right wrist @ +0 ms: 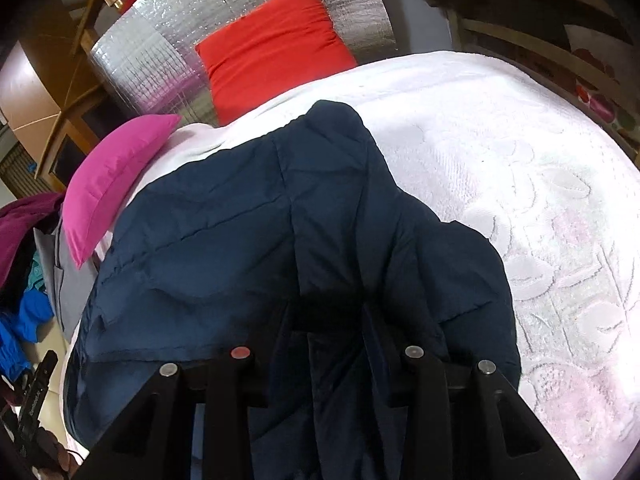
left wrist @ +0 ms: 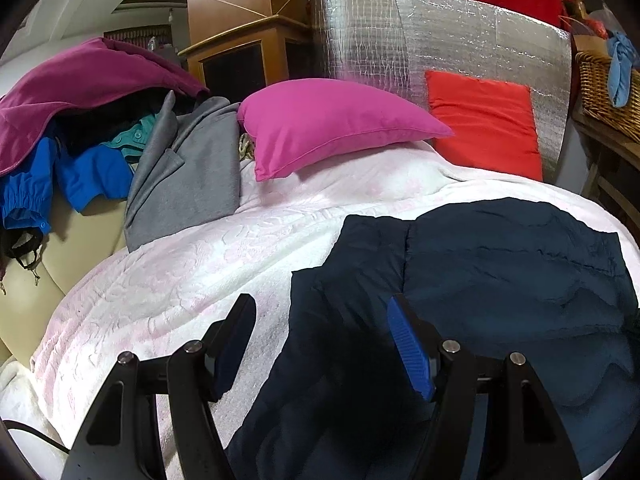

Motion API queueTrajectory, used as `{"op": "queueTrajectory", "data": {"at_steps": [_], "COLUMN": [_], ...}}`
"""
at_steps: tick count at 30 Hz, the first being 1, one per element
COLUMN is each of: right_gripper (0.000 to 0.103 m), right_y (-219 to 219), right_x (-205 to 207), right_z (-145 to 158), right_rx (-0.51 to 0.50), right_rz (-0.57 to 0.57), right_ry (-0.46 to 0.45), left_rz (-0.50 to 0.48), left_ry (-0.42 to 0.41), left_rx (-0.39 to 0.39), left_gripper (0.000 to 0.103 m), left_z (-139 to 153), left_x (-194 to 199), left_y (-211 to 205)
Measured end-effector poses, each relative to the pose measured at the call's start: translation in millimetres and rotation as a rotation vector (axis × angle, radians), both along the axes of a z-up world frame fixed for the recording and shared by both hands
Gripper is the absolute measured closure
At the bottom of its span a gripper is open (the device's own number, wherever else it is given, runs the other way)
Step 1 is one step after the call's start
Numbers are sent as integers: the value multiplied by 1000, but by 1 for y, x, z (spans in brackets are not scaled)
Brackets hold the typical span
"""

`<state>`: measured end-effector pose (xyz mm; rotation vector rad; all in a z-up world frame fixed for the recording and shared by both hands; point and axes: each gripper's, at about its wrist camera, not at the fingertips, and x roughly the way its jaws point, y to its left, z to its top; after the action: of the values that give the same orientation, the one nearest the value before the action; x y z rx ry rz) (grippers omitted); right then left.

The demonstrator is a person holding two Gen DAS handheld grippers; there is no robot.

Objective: Fold large clothes

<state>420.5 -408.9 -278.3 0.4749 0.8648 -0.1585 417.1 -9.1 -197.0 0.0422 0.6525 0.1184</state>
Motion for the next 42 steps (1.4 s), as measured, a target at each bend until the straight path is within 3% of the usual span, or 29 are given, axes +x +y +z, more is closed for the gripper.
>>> {"op": "queueTrajectory", "data": {"at_steps": [7, 10, 12, 13, 18, 21, 27, 32, 38, 42], "right_gripper": [61, 56, 37, 33, 31, 31, 31, 30, 29, 57], "right_y": [10, 17, 21, 23, 35, 42, 50, 51, 48, 62], "right_x": [-36, -54, -72, -79, -115, -130, -122, -103, -88, -86], "right_z": [27, 32, 34, 34, 18, -4, -31, -45, -52, -31], "right_rx": [49, 158, 253, 286, 458, 534, 581, 566, 607, 439], "right_rz": [42, 101, 120, 127, 156, 134, 54, -34, -108, -85], "right_ry": [-86, -96, -111, -119, -89, -30, 31, 43, -34, -93], "left_rz": [-4, -27, -43, -54, -103, -113, -89, 14, 53, 29], "left_ry": [-14, -13, -12, -7, 65, 150, 352, 365, 317, 262], "left_rx": [-18, -41, -74, -89, -121, -187, -521, -693, -749, -700], "left_gripper": [33, 31, 29, 28, 28, 27, 27, 27, 24, 54], "left_z": [7, 10, 12, 13, 5, -10, -47, -61, -67, -58], "left_x": [-10, -21, -33, -39, -67, -81, -78, -60, -44, -42], "left_y": [4, 9, 15, 18, 28, 36, 60, 74, 70, 64]}}
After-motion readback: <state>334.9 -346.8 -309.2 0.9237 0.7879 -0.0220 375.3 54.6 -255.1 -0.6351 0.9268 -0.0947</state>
